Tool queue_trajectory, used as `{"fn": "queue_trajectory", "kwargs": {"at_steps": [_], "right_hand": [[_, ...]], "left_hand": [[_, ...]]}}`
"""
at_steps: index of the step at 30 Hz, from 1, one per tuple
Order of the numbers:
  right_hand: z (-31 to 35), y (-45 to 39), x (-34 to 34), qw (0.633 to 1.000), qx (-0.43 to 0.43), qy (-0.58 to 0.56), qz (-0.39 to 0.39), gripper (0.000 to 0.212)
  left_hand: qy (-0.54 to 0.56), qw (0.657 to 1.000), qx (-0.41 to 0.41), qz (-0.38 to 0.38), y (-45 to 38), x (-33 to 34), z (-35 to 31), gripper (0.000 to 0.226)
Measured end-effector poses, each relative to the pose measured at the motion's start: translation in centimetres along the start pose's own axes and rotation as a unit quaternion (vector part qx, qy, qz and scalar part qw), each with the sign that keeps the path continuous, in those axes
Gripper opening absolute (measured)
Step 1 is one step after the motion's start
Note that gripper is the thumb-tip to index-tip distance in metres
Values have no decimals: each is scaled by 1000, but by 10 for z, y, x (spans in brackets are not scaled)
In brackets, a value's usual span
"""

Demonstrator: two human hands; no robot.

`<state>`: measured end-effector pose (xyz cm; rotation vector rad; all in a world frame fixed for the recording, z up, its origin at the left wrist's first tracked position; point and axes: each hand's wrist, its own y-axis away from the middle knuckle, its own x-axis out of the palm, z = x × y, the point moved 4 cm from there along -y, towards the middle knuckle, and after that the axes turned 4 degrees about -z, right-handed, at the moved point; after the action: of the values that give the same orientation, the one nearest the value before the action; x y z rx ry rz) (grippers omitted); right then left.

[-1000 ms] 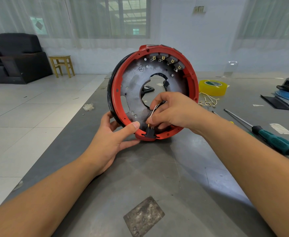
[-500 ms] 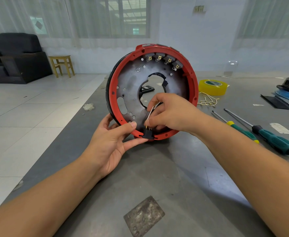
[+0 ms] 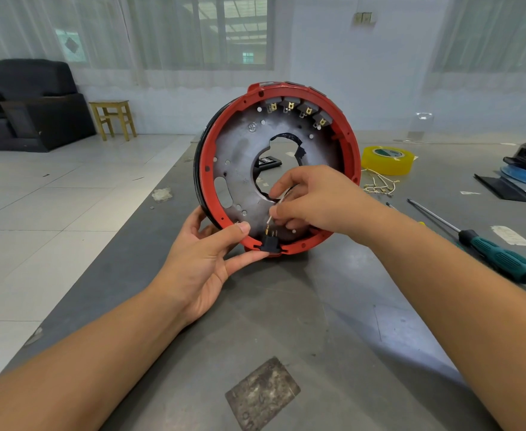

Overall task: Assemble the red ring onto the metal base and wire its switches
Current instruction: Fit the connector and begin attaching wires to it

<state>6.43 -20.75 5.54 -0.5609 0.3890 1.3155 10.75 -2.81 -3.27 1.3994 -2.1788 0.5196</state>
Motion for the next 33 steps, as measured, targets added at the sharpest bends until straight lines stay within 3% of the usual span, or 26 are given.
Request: {"fn": "queue_trajectory", "kwargs": {"at_steps": [3, 8, 16, 22, 33], "right_hand": [[0, -1, -4, 999, 19, -15, -29, 25], [0, -2, -1, 995, 32, 87, -44, 21], [-3, -1, -3, 992, 92, 64, -56, 28], [3, 2, 9, 990, 35, 132, -30, 17], [21, 9, 18, 943, -156, 291, -49, 13]], "left_hand": [[-2, 1000, -2, -5, 0, 0, 0, 70], [0, 1000, -3, -1, 0, 1, 0, 71], [-12, 1000, 8, -7, 1, 2, 0, 70], [-12, 1000, 4, -11, 3, 3, -1, 70], [-20, 1000, 10, -18, 4, 2, -2, 73]]}}
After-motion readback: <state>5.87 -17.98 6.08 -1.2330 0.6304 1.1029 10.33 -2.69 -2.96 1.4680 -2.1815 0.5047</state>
